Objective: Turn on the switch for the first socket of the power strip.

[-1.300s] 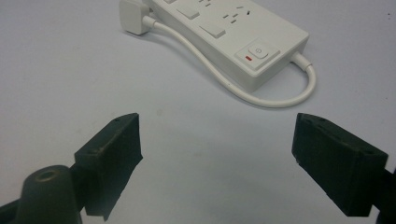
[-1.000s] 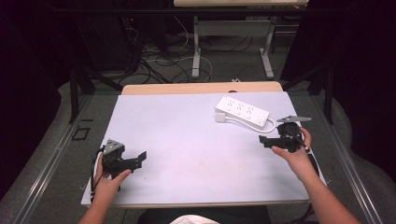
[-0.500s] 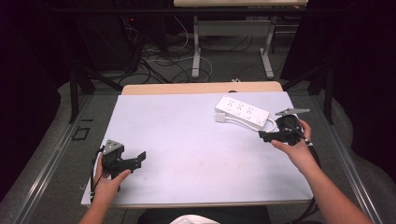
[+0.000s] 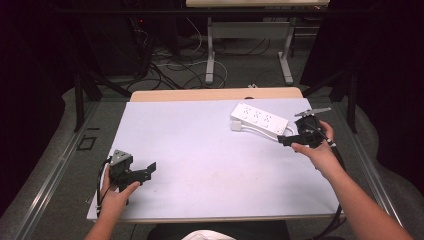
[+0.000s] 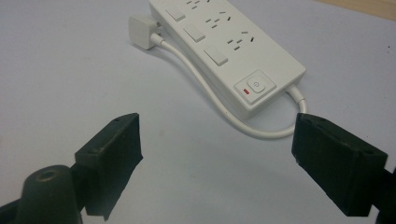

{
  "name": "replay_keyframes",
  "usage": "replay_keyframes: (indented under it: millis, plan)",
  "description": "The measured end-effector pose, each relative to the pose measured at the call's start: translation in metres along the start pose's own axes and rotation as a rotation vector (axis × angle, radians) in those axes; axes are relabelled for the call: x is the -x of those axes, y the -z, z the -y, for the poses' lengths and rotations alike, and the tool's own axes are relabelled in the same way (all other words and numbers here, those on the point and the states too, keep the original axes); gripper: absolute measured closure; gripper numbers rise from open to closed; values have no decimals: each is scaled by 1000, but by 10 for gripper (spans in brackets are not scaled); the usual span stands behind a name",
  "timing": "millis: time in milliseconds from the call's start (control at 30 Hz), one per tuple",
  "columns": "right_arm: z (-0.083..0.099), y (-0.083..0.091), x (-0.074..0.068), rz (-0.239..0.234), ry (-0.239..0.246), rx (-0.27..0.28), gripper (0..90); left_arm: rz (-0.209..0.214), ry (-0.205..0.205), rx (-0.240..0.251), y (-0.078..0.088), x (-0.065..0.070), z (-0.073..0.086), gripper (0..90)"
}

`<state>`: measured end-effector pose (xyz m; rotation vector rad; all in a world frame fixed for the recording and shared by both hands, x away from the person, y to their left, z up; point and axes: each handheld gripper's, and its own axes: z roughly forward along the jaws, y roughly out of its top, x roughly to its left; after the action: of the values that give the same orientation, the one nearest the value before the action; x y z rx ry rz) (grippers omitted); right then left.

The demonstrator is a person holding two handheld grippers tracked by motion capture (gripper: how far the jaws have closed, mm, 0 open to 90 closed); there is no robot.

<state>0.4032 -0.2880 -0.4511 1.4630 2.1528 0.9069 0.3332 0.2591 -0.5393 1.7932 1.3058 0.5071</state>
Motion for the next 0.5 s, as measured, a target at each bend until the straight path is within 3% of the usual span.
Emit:
replay_keyframes:
  millis: [500]
  plan:
    - [-14, -6, 9, 16, 22, -61, 152, -5, -8, -3, 0, 0, 0, 40]
